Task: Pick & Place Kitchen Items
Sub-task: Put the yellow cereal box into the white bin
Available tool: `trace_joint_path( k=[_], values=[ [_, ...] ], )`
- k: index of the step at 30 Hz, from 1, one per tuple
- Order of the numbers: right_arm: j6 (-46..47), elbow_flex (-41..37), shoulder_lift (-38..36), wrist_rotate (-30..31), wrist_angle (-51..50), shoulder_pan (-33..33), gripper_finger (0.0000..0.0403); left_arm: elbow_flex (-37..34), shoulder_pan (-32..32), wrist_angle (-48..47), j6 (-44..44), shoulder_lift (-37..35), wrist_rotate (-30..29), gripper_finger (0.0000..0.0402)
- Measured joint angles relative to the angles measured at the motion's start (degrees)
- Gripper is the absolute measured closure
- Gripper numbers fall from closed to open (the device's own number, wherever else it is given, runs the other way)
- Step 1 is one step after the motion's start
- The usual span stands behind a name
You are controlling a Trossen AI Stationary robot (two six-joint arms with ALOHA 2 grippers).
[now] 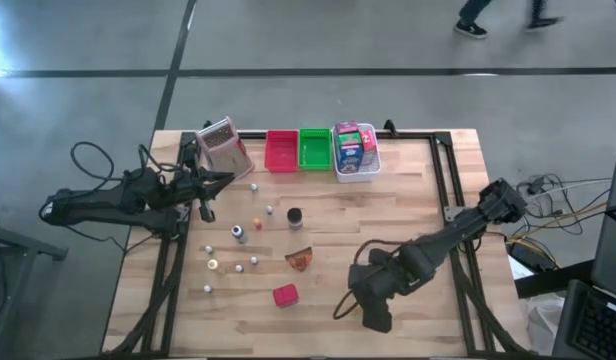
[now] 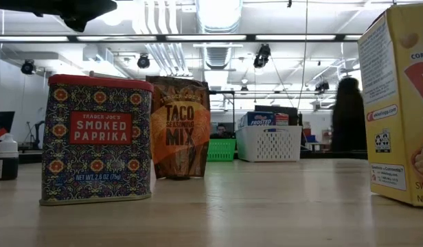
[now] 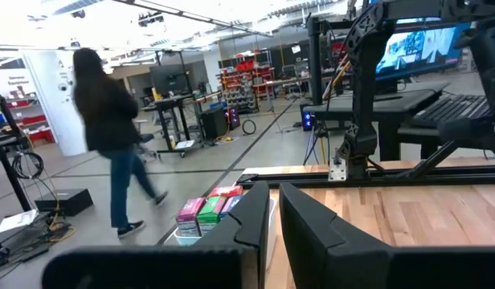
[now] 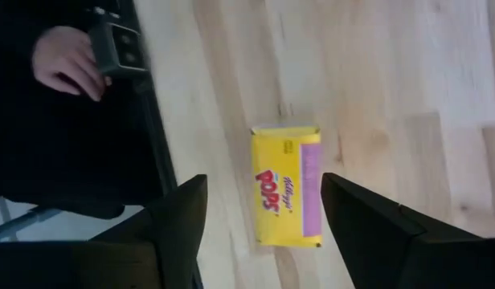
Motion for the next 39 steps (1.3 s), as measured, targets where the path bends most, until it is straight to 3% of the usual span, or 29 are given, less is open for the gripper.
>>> trace_joint_path(
  k=[23, 39],
  values=[
    [1.4, -0.8, 2.9, 0.8, -3.5, 0.4, 0.0115, 0.0, 0.0, 0.0, 0.0, 0.0, 0.0, 0.0362],
    [2.3, -3.5, 2.9, 0.3, 0.2, 0.5, 0.0123, 0.0, 0.0, 0.0, 0.0, 0.0, 0.0, 0.0362]
  ],
)
